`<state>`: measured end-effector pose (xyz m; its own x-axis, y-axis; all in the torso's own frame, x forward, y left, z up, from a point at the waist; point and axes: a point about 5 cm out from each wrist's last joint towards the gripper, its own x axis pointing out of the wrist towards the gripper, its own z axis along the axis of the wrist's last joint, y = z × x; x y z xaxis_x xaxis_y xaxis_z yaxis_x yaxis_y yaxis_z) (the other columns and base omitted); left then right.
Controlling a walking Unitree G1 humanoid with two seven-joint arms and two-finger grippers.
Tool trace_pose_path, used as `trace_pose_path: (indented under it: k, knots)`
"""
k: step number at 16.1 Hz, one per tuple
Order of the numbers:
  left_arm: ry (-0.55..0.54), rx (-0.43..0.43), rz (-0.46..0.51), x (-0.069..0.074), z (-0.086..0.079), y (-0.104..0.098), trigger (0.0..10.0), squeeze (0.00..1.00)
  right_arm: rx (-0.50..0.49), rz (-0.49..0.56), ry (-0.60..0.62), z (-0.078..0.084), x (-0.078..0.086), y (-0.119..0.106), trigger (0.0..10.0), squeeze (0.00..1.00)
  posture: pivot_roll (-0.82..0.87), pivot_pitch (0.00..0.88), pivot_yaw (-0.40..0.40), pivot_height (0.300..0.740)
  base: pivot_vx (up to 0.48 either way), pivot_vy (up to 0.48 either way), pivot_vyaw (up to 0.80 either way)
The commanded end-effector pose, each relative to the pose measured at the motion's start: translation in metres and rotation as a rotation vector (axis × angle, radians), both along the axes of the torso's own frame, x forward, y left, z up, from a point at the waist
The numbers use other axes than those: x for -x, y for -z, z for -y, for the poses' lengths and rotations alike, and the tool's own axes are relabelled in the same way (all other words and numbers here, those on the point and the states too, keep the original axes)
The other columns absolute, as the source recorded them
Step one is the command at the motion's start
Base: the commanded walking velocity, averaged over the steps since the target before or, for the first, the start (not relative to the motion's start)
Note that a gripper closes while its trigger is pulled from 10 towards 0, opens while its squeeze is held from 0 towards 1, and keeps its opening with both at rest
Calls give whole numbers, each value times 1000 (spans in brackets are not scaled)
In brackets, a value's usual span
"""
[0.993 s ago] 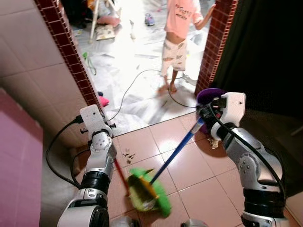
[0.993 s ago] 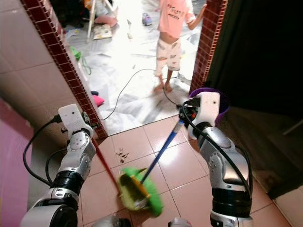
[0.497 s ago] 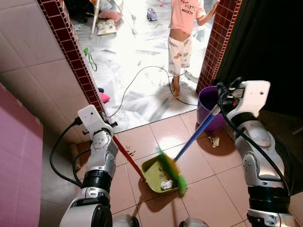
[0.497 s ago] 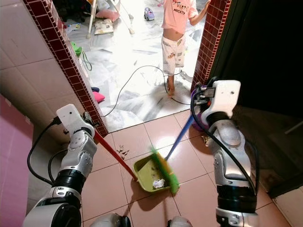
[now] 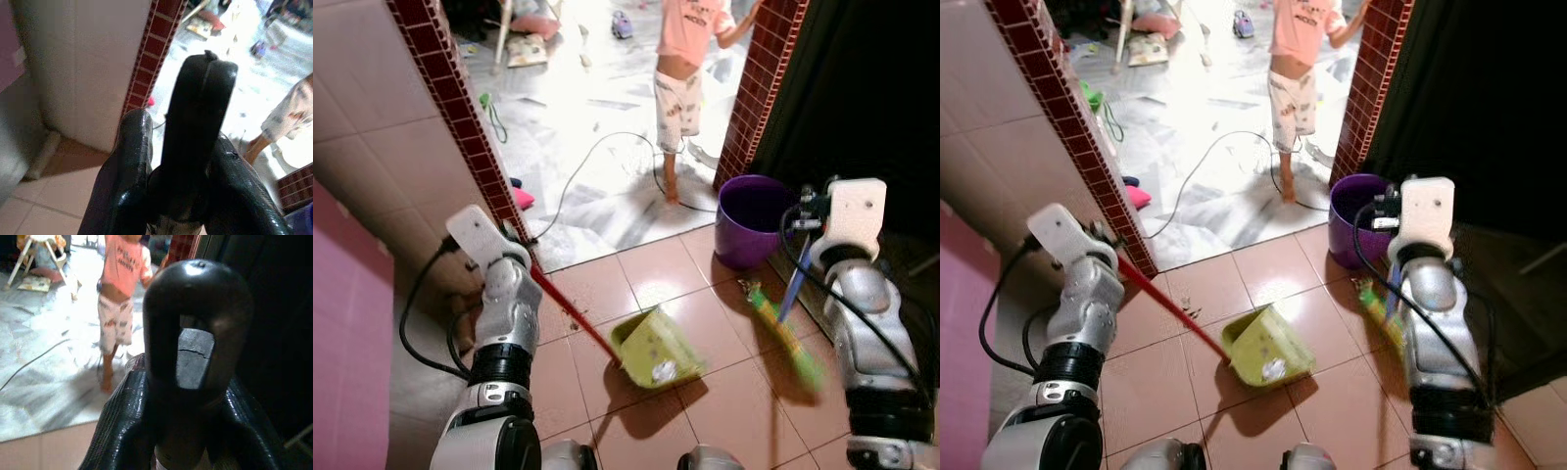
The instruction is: Sweep floor
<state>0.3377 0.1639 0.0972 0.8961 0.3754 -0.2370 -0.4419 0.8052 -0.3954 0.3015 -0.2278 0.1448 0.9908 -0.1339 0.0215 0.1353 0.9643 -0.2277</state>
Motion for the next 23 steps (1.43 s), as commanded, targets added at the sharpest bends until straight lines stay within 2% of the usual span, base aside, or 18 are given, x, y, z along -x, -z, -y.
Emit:
trace_pose_path:
  k: [1,4,6,8,12,14,15,17,18,20,22,23]
  knots:
    - [-3,32,115,-7,-2,-27,10000,0,-48,6,-50,-13,-1,4,10000,0,-167,0,57,740,0,0,0]
    - [14,30,187,-13,-1,-49,10000,0,-93,-88,-46,-20,5,29,10000,0,-159,0,62,740,0,0,0]
    - [32,52,279,-21,1,-83,10000,0,-118,-188,-54,-27,13,54,10000,0,-156,0,70,740,0,0,0]
    - [29,60,341,-27,-1,-107,10000,0,-154,-248,-51,-33,18,66,10000,0,-157,0,83,740,0,0,0]
    - [44,27,398,-33,-3,-126,10000,0,-169,-292,-54,-36,22,75,10000,0,-153,0,88,740,0,0,-728]
    - [62,2,412,-34,-1,-130,10000,0,-166,-300,-68,-39,21,76,10000,0,-151,0,88,740,0,0,-800]
    - [94,-60,438,-35,1,-135,10000,0,-158,-311,-88,-40,20,78,10000,0,-151,0,88,740,0,0,-800]
    - [115,-127,451,-32,0,-136,10000,0,-163,-321,-103,-42,21,80,10000,0,-147,0,91,740,0,0,-738]
    - [136,-200,456,-29,-1,-134,10000,0,-155,-327,-120,-44,22,82,10000,0,-146,0,94,740,0,0,0]
    - [169,-301,428,-15,-7,-119,10000,0,-144,-301,-141,-44,30,82,10000,0,-142,0,105,740,0,0,0]
    - [179,-303,388,-1,-12,-103,10000,0,-131,-297,-143,-40,40,86,10000,0,-140,0,109,740,0,0,0]
    - [177,-295,384,1,-12,-101,10000,0,-126,-299,-142,-39,42,86,10000,0,-138,0,108,740,0,0,0]
